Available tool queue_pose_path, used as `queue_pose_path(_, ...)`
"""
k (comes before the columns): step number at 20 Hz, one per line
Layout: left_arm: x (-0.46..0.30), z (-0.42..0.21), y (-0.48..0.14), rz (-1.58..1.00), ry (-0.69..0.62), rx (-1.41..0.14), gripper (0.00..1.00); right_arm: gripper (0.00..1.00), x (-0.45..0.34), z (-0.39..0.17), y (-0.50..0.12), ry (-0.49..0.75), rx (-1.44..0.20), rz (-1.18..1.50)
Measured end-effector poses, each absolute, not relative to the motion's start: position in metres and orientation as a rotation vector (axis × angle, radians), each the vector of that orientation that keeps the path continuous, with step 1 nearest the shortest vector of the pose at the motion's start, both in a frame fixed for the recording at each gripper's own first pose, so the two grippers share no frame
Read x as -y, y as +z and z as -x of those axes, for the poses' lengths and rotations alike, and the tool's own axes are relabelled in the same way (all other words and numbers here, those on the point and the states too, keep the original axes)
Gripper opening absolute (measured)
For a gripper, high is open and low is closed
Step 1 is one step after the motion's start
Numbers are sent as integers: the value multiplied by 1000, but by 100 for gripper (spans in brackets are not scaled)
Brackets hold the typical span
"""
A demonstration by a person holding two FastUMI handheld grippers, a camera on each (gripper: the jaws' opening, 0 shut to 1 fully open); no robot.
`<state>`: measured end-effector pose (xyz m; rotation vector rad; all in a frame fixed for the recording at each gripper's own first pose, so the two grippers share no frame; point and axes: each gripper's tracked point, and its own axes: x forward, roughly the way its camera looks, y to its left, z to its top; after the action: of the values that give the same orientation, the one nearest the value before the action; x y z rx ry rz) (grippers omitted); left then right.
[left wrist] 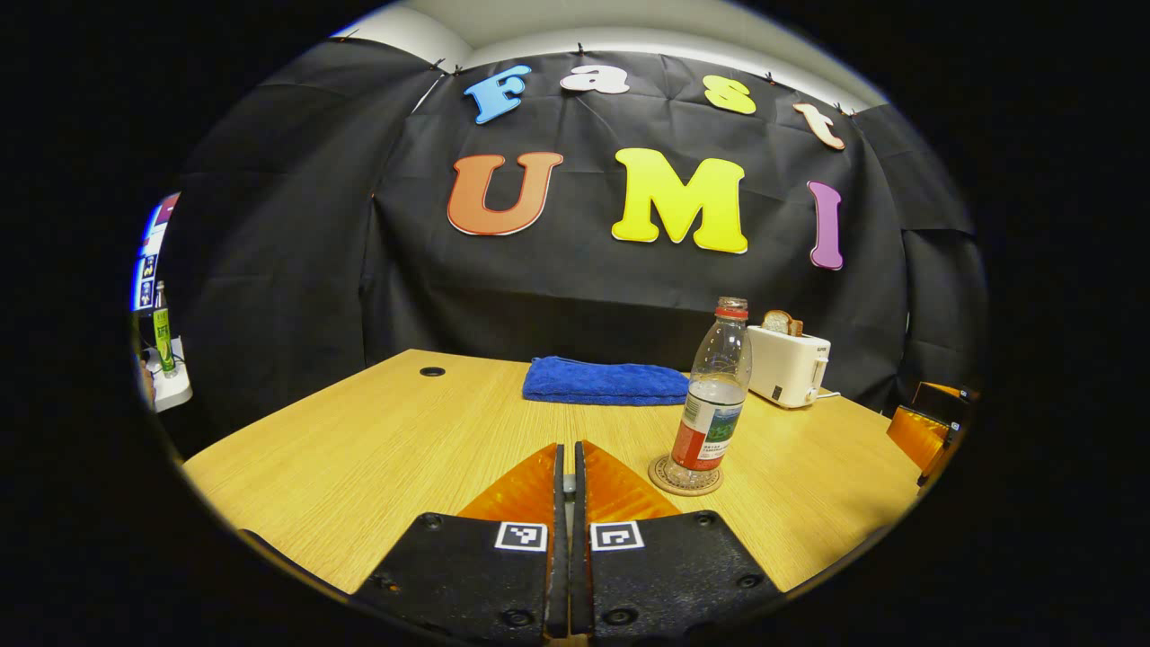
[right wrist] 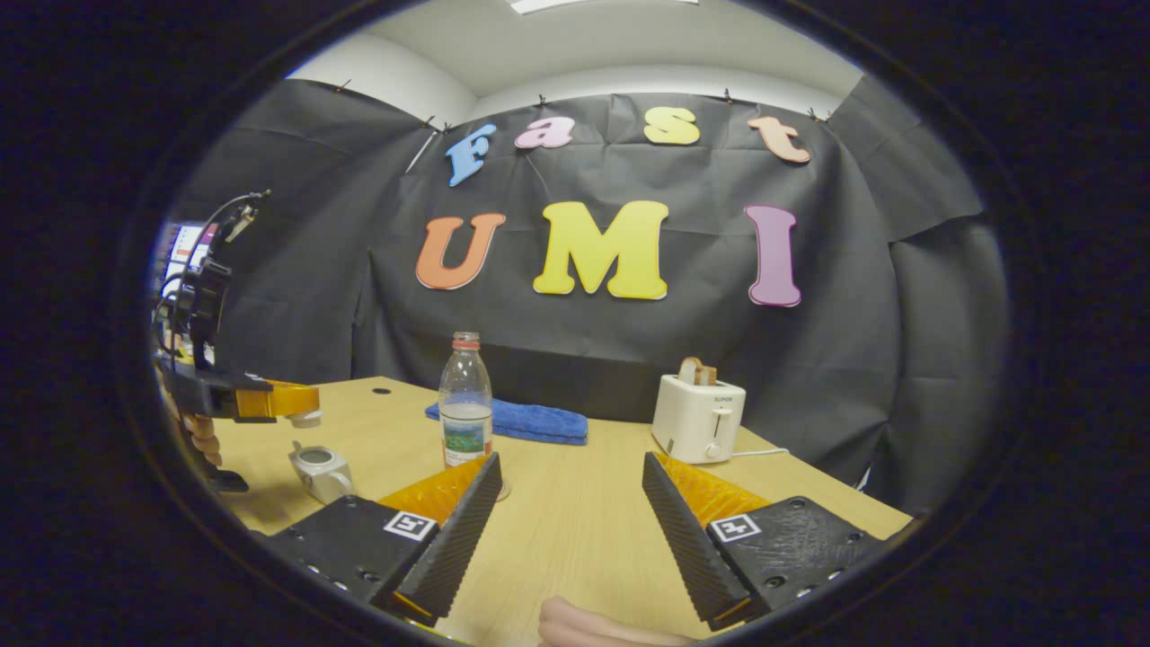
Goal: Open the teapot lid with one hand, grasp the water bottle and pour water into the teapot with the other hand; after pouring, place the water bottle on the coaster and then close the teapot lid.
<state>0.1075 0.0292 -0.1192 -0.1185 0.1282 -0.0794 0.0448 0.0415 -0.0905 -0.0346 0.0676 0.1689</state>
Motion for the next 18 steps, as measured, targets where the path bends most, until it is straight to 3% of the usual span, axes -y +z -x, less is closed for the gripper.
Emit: queue_pose_path(18, 0, -90, -141, 19, -156, -108, 4, 97, -31, -47, -92, 169, -34, 22)
